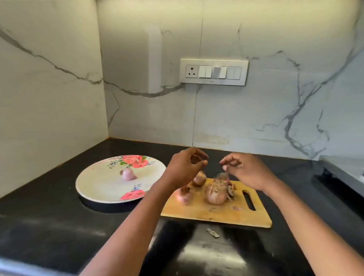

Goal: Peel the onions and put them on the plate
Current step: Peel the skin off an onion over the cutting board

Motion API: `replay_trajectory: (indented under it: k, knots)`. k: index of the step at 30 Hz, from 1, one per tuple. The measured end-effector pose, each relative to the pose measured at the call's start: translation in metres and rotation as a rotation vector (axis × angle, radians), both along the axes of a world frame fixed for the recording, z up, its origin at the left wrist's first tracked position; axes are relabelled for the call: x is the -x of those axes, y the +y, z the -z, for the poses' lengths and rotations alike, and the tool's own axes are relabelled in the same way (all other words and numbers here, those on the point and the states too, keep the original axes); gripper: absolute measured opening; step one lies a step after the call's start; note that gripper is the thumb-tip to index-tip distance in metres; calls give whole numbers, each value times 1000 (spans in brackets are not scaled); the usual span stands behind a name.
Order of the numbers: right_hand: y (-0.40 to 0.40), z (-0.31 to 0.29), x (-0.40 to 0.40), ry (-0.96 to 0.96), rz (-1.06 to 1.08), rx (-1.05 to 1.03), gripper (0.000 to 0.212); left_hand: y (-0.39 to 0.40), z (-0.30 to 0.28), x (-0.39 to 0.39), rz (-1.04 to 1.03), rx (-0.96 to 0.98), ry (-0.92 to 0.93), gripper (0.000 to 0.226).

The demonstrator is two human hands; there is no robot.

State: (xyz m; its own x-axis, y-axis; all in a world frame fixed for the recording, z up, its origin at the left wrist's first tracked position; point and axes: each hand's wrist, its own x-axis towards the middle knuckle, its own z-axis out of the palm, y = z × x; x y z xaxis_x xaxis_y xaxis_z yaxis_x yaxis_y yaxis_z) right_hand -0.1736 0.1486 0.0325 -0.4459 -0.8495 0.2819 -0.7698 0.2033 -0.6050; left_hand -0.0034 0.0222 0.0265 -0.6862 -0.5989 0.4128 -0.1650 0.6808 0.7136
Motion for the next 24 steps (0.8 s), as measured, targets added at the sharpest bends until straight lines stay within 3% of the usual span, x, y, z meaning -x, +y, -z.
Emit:
replay_trajectory:
  k: [9,13,16,24]
  knots:
    - [10,23,7,-70,-84,47,10,-9,3,13,-39,61,-14,16]
    - [18,11,-8,-168,-241,-19,24,-10,10,7,-40,16,6,15]
    - [23,13,-11,-137,-278,-135,37,-4,10,5,-39,-10,43,14]
    - [27,21,-15,-105,-280,-167,54,15,15,3,-13,140,50,12]
